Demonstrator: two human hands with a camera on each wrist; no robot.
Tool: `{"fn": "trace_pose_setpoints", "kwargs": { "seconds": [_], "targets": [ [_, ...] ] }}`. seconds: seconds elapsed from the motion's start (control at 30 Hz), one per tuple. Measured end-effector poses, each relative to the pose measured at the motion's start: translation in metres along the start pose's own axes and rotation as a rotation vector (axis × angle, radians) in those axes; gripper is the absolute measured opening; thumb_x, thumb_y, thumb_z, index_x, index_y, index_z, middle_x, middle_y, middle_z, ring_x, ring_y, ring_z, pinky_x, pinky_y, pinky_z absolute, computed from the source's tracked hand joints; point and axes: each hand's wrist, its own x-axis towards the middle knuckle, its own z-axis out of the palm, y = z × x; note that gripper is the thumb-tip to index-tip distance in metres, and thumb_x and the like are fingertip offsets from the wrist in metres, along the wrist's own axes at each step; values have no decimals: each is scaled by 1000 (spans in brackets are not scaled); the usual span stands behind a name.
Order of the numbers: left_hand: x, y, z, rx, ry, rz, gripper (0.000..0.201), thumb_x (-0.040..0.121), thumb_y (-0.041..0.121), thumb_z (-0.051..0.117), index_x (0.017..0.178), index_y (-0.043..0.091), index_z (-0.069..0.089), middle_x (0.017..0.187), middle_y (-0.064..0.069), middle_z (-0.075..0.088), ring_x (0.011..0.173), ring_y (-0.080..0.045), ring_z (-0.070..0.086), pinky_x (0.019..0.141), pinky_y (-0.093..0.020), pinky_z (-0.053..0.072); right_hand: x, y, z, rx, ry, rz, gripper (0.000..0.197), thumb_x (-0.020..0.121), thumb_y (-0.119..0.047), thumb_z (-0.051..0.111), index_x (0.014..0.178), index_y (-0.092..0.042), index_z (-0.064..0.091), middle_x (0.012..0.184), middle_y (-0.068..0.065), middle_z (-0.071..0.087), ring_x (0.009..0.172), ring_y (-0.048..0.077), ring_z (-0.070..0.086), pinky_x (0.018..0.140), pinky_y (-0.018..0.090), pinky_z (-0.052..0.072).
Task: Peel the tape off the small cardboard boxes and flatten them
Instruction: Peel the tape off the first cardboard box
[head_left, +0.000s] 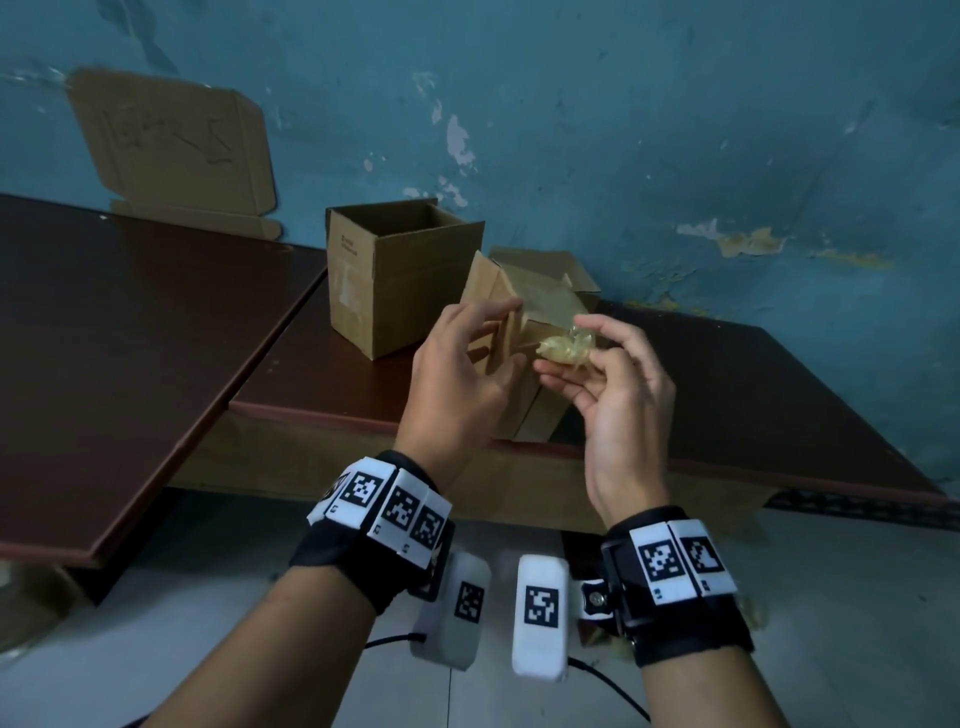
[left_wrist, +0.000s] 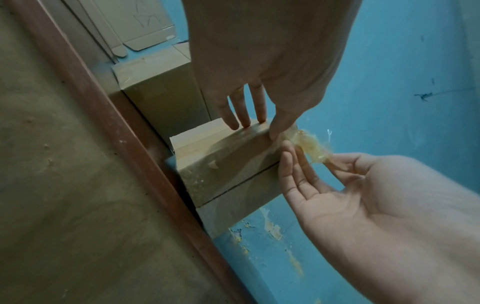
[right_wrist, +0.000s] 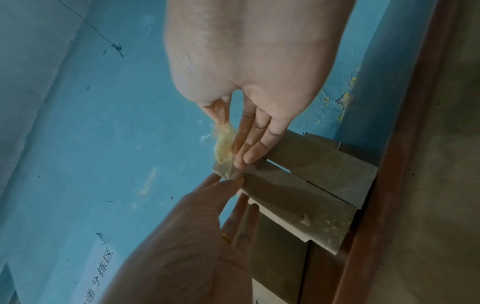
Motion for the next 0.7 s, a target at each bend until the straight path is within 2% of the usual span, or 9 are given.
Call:
{"fn": "trace_pose_setpoints", "kwargs": {
  "seconds": [0.07,0.13,0.27,0.33,0.4,0.47,0.53,0.63,0.7],
  "targets": [
    [0,2,-1,28,22,33,48,93,10,81,136,25,69,129,9,65,125,-4,64,108,-37,56,1,-1,1,-6,26,3,31,108,-6,43,114,-7,73,106,21,78,90,38,78,80,42,62],
    [-1,4,-1,43,41,69,43,93,11,82,133,22,72,124,9,67,119,-4,67,104,-35,59,1,-2,2,-12,47,11,24,109,-16,50,111,-7,72,107,20,77,92,37,77,80,41,61],
    [-4,8,1,75,57,163,37,93,12,82,130,17,75,118,8,70,109,-6,69,97,-31,60,-3,2,0,-288,85,-109,24,94,-37,76,110,-20,68,111,5,70,101,22,70,85,38,59],
    [-5,8,2,86,56,188,36,94,11,79,129,17,76,117,9,70,107,-5,69,94,-28,60,-5,5,-1,-447,74,-185,33,88,-37,84,111,-24,63,119,-1,57,104,13,63,85,27,56],
    [-6,8,3,96,63,200,34,96,12,78,129,17,76,115,9,71,105,-7,69,92,-30,60,-6,6,-2,-539,73,-279,42,83,-26,88,113,-22,59,124,-2,47,110,12,58,87,20,53],
    [-7,7,3,137,75,204,30,99,17,76,128,21,77,116,11,73,111,-8,66,94,-35,58,-5,9,-2,-640,96,-375,44,80,-15,88,112,-18,58,125,-1,47,116,16,52,93,20,49],
    [-6,8,1,147,41,151,28,103,19,70,128,29,78,123,18,69,128,-6,58,104,-35,55,-3,10,-4,-702,133,-411,43,79,-11,86,109,-19,56,118,-6,52,115,16,50,93,18,45],
    [-7,10,0,131,-108,49,49,105,2,59,137,37,72,150,14,55,149,6,34,119,-36,47,-2,9,-7,-707,178,-419,42,82,-15,86,107,-21,52,112,-3,56,106,17,57,88,29,52],
    [-9,14,1,110,-183,31,61,103,-6,53,144,37,66,152,21,46,152,9,21,125,-39,41,-2,9,-6,-675,212,-422,39,85,-18,85,105,-18,52,110,1,58,97,14,60,80,25,53]
  ]
}}
